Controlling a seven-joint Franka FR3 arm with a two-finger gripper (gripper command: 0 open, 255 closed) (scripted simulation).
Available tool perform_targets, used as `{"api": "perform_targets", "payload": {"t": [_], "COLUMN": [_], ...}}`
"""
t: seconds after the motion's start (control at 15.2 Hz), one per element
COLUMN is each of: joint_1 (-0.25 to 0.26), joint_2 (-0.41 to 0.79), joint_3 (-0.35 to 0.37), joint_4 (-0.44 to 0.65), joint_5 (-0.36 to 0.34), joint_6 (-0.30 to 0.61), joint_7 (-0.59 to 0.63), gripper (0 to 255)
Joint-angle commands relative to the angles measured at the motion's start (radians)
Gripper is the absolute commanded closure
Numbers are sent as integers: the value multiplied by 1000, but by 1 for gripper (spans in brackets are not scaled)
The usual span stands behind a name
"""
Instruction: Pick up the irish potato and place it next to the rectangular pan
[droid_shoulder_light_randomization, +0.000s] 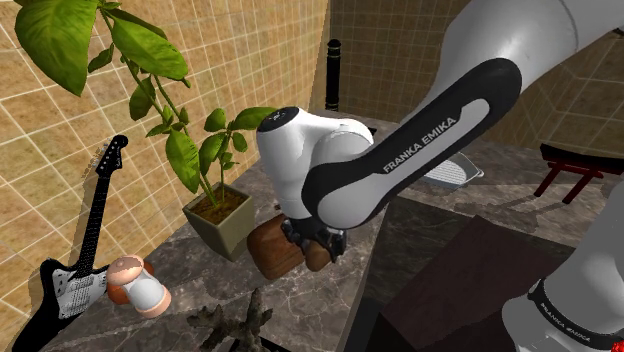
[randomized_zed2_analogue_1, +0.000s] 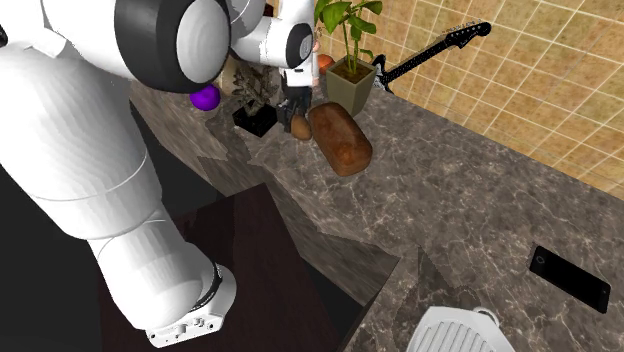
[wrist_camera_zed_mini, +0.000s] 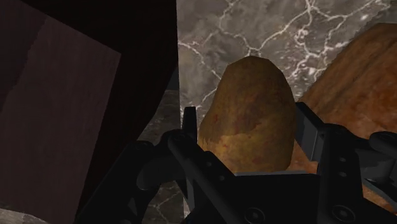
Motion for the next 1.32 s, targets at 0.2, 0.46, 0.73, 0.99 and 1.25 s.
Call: {"api": "perform_targets", "payload": {"t": [0.2, 0.46, 0.73, 0.99, 1.25], "joint_1": [-57, -103, -143, -183, -232], "joint_2": [-122, -228, -325, -409, -480], "joint_3": [-17, -52, -101, -163, -232], "joint_4": [-139, -265, -375, -470, -547], "joint_5": [48, 83, 102, 100, 76], "joint_6": [35, 69, 95, 114, 130], "joint_7": [-100, -206, -313, -418, -521], "gripper": [255, 255, 255, 255, 255]}}
